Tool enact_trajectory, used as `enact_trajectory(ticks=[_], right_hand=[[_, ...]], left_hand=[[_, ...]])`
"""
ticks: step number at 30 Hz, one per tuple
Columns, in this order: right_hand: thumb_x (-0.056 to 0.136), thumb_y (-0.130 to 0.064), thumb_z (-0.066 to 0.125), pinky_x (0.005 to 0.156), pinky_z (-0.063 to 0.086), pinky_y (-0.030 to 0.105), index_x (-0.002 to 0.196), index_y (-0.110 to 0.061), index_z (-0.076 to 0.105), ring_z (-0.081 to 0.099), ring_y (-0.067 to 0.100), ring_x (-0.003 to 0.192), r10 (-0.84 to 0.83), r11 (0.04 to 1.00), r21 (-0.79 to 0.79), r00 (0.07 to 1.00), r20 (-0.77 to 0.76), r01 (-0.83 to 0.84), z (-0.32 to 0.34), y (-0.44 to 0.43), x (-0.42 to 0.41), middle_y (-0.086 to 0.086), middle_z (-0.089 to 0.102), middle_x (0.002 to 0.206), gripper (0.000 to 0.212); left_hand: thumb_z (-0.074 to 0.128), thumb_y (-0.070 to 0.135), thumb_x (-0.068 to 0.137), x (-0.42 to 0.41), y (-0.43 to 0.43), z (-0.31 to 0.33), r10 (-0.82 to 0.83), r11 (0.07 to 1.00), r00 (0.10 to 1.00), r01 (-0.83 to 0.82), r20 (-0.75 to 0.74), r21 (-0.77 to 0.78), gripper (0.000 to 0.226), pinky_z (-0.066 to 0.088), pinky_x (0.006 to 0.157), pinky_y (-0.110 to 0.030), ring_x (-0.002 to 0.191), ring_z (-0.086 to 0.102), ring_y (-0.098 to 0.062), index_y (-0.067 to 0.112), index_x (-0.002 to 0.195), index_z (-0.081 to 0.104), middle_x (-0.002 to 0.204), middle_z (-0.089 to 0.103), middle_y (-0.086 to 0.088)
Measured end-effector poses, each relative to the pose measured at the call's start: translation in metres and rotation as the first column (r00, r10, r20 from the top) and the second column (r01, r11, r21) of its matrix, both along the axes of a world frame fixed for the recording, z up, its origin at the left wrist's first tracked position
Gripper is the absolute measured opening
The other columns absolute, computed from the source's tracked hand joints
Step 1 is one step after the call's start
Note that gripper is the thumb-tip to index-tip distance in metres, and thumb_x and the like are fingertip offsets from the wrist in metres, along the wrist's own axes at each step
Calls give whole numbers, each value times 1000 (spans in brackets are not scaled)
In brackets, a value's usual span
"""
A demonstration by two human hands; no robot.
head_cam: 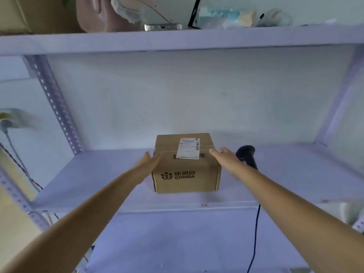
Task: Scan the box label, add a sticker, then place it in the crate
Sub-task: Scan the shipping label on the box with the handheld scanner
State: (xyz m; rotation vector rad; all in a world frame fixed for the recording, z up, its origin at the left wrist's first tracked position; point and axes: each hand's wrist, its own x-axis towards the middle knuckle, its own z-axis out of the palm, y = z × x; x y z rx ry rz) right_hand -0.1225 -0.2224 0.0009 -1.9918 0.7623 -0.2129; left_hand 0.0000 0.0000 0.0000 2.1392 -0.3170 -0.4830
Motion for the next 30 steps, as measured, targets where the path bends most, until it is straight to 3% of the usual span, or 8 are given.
enact_trajectory(ticks=[3,8,14,19,22,25,28,30], right_hand=[[96,-40,43,61,29,28,69,-21,36,41,14,67,-35,993,115,997,73,26,-21,-4,4,-5,40,71,35],[100,-43,45,73,43,25,101,-16,64,57,6,80,-93,959,281,983,161,45,-40,-7,2,-8,65,88,33],[99,-45,46,68,51,26,99,-24,70,70,4,75,-81,924,383,976,200,-2,-48,-3,5,-11,76,85,31],[100,-37,48,60,55,15,99,-19,69,73,4,75,-108,911,411,953,282,-18,-53,0,-4,-4,77,81,28],[100,-39,47,86,59,38,111,-24,68,70,19,103,-107,918,396,950,293,-19,-53,4,-8,2,77,105,28],[101,-39,44,94,52,31,114,-34,67,69,8,105,-23,916,388,955,295,-97,-50,0,-10,-7,74,113,27],[97,-35,52,81,50,29,105,-19,66,62,14,89,-216,971,175,907,361,161,-43,-30,-11,-1,68,102,23],[89,-25,63,71,47,25,100,-16,63,58,22,84,-399,893,-16,810,430,449,-40,-64,-13,12,61,101,14]], left_hand=[[44,53,91,18,19,-26,-26,987,984,-2,-174,-158,68,23,117,-46,144,27,-26,13,146,35,156,32,-8],[45,50,93,33,21,-48,-25,935,935,-103,-354,-338,60,28,116,-46,134,44,-30,13,140,46,144,48,-13],[47,54,91,25,9,-62,-129,867,911,-88,-391,-490,39,42,103,-48,116,59,-22,32,121,59,122,68,-3],[58,54,75,29,14,-73,-209,830,902,-40,-377,-556,66,45,99,-54,119,60,-30,23,133,51,127,66,-8],[65,55,63,30,20,-77,-204,839,914,-21,-351,-544,83,45,91,-54,113,57,-36,15,134,46,130,58,-20],[64,55,59,28,22,-80,-152,838,941,-39,-302,-545,83,35,74,-47,95,52,-34,11,128,48,128,53,-31],[64,54,59,29,22,-86,-137,834,952,-39,-275,-550,82,36,70,-46,91,53,-34,11,127,50,119,58,-28],[64,54,58,27,23,-88,-137,831,957,-31,-257,-555,84,37,65,-42,89,54,-33,10,129,50,113,61,-24]])
